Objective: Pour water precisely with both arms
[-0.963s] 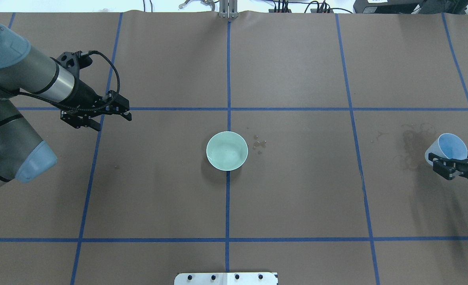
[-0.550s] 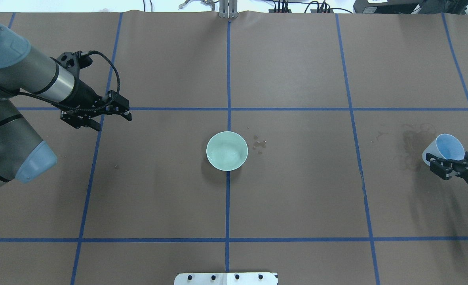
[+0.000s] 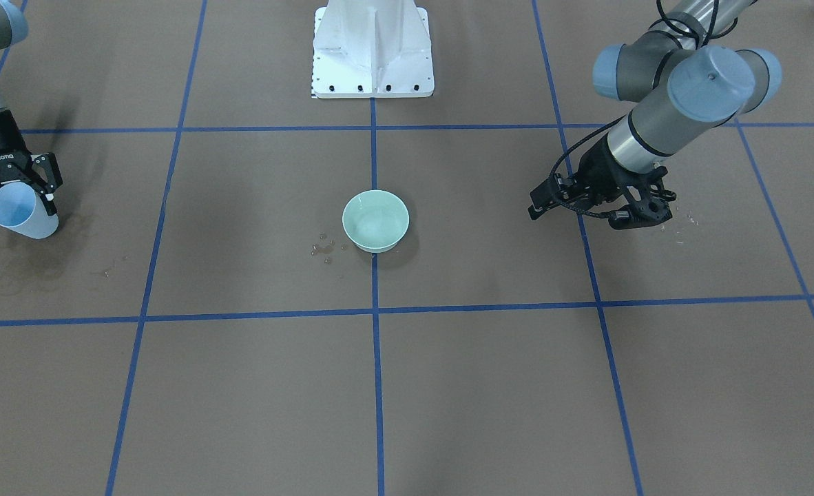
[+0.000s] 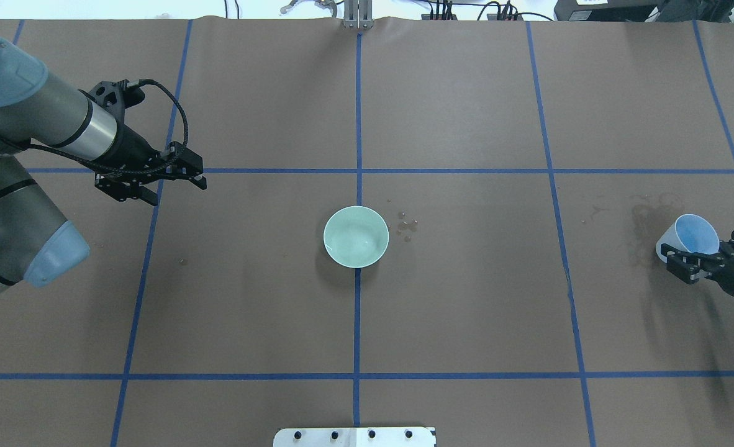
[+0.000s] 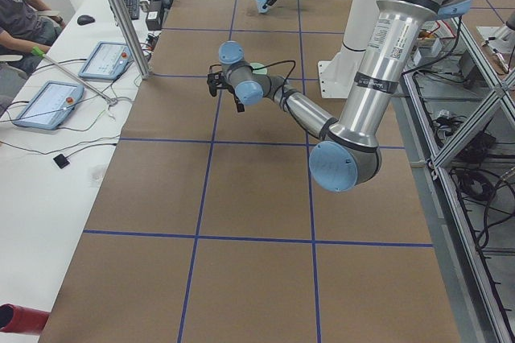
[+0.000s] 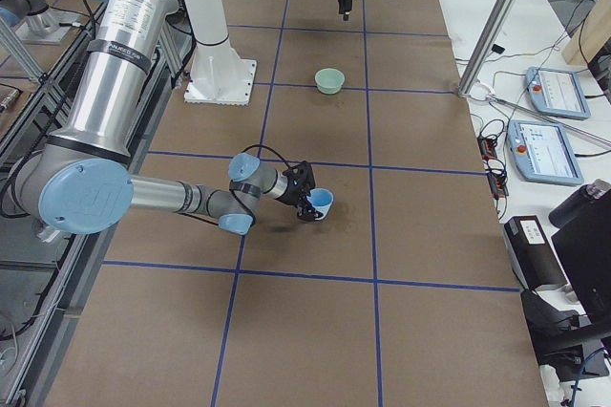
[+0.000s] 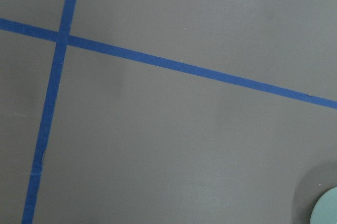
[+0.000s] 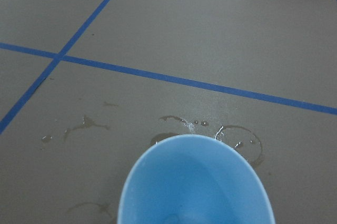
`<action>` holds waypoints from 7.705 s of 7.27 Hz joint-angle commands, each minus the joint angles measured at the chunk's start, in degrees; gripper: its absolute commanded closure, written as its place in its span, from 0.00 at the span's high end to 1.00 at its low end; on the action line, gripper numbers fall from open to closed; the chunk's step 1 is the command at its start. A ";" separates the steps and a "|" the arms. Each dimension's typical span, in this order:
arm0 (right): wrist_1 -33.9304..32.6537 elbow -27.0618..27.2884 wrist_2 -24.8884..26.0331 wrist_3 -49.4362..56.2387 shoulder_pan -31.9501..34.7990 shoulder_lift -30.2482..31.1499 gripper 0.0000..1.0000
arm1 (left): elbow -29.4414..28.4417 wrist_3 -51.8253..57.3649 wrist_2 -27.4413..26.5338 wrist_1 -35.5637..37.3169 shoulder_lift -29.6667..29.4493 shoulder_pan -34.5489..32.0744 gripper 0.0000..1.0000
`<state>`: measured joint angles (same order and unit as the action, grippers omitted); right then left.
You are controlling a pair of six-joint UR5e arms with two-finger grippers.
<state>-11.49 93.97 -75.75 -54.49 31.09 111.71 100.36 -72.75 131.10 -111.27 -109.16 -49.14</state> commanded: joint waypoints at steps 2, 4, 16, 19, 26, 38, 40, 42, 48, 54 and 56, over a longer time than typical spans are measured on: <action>0.07 -0.46 -0.19 0.00 -0.15 -0.17 0.91 | 0.01 0.07 0.03 0.00 0.09 -0.07 1.00; 0.15 -0.46 -0.10 0.00 -0.15 -0.09 0.99 | 0.62 -0.02 0.03 0.09 0.00 -0.07 1.00; 14.40 3.05 -1.06 0.09 0.90 8.88 0.99 | 1.68 -0.02 -0.50 0.35 0.36 0.54 1.00; 8.90 2.62 -22.13 0.87 17.94 4.61 0.99 | 1.59 -6.34 -4.69 0.62 -3.85 5.80 1.00; -20.20 2.53 -51.04 24.58 44.99 -8.33 0.99 | -13.16 -7.49 -14.47 9.76 -22.94 17.23 0.99; -21.73 2.71 -55.47 26.98 48.98 -8.00 0.99 | 3.12 2.90 -6.16 5.54 -1.67 9.19 0.00; -21.82 2.62 -55.38 26.98 48.89 -8.08 0.99 | 6.16 19.13 -3.93 4.49 11.28 1.55 0.00; -21.82 2.62 -55.29 26.90 48.89 -8.08 0.99 | 2.67 34.71 1.85 4.13 17.82 -7.07 0.00; -21.82 2.80 -55.29 26.81 48.89 -7.82 0.99 | -8.86 49.37 2.32 4.13 18.46 -13.61 0.00; -33.28 6.04 -56.34 26.46 48.89 -10.28 0.99 | -8.62 54.56 9.79 4.92 17.76 -25.27 1.00; -50.13 7.36 -60.98 27.24 51.33 -17.54 0.99 | -7.90 56.13 9.79 5.18 17.58 -28.89 1.00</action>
<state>-51.37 100.60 -133.77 -27.80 80.80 98.25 91.95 -17.69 140.62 -106.31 -91.44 -75.55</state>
